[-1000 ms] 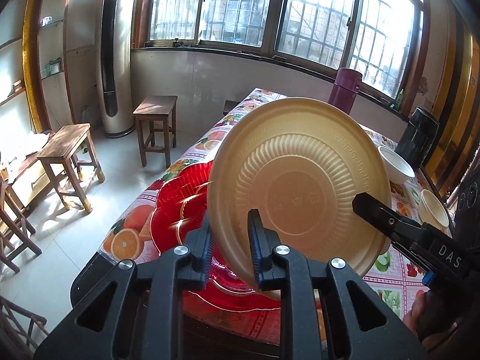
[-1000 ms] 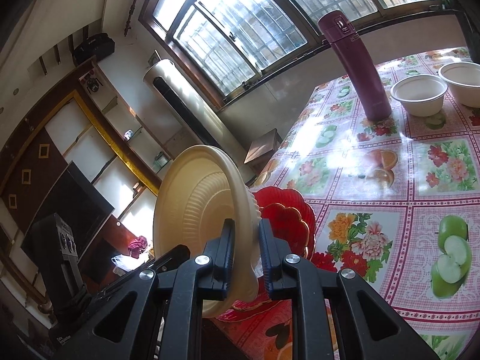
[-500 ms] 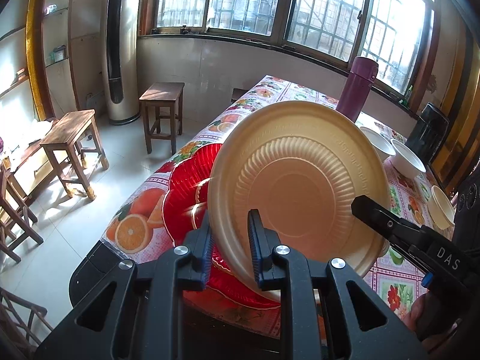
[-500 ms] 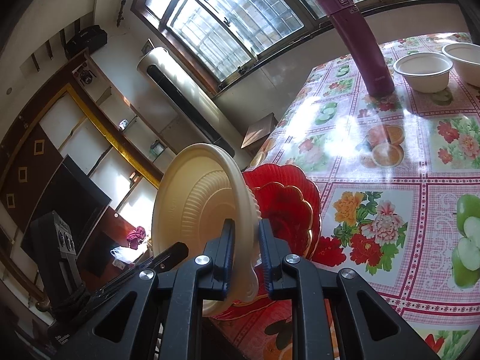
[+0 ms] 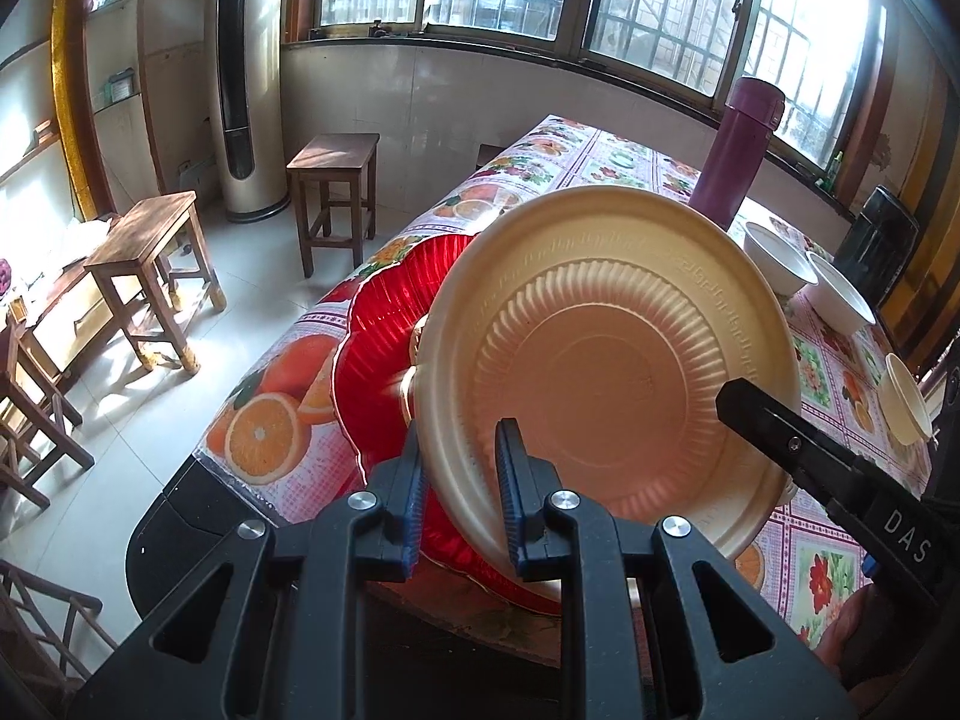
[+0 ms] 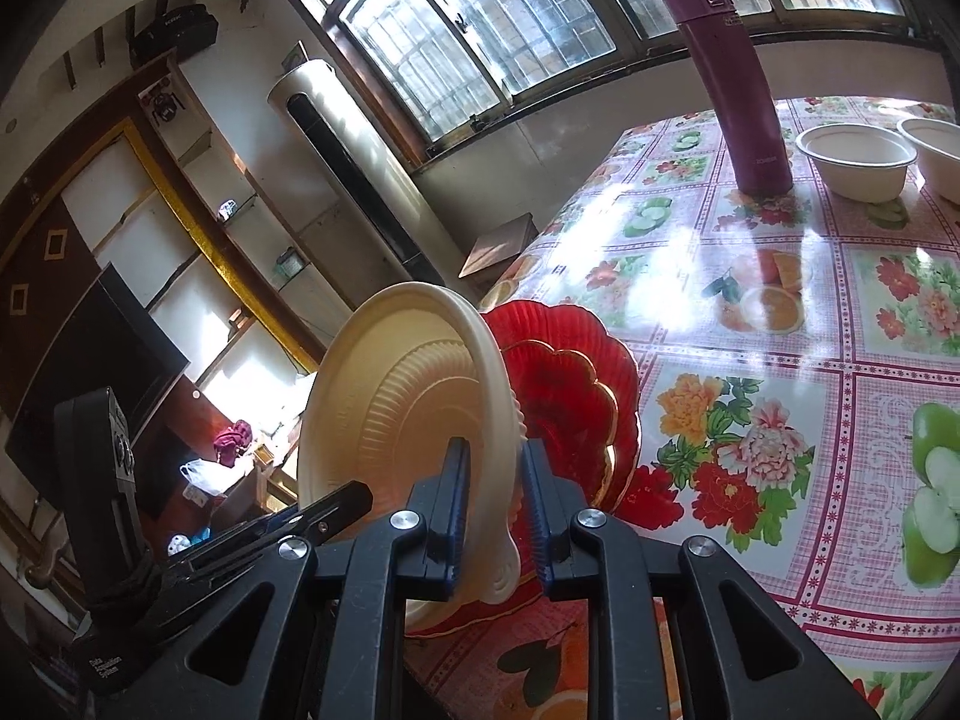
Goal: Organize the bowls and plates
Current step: 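Lower the beige bowl onto the red plates and open both grippers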
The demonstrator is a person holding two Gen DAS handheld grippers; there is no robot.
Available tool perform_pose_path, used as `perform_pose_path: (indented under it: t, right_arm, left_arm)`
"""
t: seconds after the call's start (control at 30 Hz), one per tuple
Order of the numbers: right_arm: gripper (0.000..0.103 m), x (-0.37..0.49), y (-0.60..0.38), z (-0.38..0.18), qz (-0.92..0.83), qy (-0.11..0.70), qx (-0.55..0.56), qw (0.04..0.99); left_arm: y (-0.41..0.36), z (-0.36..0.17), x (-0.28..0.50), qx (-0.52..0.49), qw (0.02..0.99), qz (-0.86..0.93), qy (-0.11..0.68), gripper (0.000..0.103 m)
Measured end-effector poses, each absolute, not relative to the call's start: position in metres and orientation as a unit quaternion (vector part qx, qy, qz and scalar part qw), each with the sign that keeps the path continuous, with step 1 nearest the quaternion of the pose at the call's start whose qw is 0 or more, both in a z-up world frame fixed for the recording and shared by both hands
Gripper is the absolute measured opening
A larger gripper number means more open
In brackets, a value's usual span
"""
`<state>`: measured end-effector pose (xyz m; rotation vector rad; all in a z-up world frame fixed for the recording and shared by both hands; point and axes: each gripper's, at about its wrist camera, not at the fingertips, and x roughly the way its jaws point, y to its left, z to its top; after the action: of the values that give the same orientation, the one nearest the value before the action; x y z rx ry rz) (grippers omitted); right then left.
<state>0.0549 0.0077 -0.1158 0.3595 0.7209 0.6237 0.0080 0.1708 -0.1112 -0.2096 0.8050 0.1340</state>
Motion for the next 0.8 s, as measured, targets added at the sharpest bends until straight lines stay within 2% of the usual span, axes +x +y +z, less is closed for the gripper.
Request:
perform_pose_path:
  t: [0.37, 0.43, 0.5, 0.57, 0.63, 0.8]
  right_arm:
    - [0.02, 0.049, 0.011, -0.115, 0.274, 0.341, 0.144, 0.888]
    - [0.022, 0.047, 0.008, -0.113, 0.269, 0.334, 0.145, 0.892]
    - [0.031, 0.046, 0.003, -0.11, 0.264, 0.328, 0.151, 0.894]
    - [0.034, 0.045, -0.003, -0.108, 0.262, 0.32, 0.159, 0.896]
    - [0.036, 0.045, -0.009, -0.107, 0.259, 0.317, 0.165, 0.897]
    - [0.05, 0.05, -0.027, -0.106, 0.252, 0.317, 0.196, 0.893]
  left_arm:
    - [0.167, -0.111, 0.007, -0.089, 0.914, 0.083, 0.387, 0.02]
    - [0.168, -0.109, 0.006, -0.083, 0.917, 0.096, 0.379, 0.027]
    - [0.169, -0.106, 0.004, -0.081, 0.92, 0.105, 0.368, 0.034]
    - [0.168, -0.101, 0.001, -0.07, 0.924, 0.121, 0.356, 0.04]
    - [0.167, -0.096, -0.003, -0.055, 0.929, 0.147, 0.335, 0.066]
    - [0.164, -0.08, -0.014, -0.036, 0.941, 0.177, 0.286, 0.078]
